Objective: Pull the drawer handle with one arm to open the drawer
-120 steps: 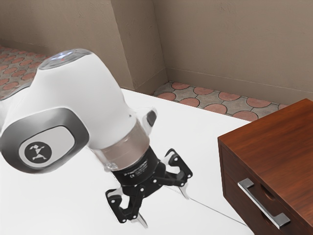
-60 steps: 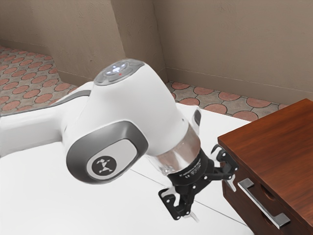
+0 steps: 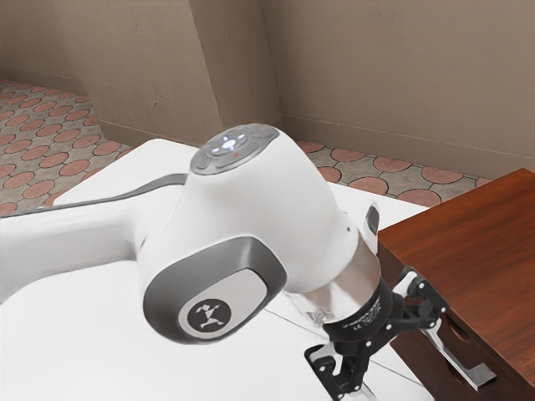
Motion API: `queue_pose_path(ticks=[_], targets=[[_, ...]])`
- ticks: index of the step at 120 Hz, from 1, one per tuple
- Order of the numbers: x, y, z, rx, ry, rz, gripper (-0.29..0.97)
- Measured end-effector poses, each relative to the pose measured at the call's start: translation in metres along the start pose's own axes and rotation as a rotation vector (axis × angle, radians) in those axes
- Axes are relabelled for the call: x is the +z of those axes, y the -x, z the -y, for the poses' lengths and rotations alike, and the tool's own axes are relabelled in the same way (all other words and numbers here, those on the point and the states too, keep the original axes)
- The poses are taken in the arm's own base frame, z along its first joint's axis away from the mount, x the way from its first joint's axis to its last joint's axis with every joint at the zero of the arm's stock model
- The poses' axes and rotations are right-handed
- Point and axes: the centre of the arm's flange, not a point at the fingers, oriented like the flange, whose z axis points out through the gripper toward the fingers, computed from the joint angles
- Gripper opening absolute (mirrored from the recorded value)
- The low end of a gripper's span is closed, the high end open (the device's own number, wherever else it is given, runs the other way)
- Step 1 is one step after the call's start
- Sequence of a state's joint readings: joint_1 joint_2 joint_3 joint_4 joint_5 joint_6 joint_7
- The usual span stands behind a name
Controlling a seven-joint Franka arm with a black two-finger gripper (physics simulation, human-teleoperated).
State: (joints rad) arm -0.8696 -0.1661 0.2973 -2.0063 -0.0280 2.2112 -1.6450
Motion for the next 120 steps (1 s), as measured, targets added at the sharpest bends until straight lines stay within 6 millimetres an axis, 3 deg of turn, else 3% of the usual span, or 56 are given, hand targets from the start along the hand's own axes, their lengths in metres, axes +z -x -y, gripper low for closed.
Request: queue_pose_path(ticks=[74,101,120], targets=[[0.011,-0.002,-0.012,-0.015,0.082,0.005,0.68],[0.014,-0.002,-0.012,-0.022,0.082,0.014,0.43],[0.021,-0.002,-0.012,-0.021,0.071,0.010,0.34]])
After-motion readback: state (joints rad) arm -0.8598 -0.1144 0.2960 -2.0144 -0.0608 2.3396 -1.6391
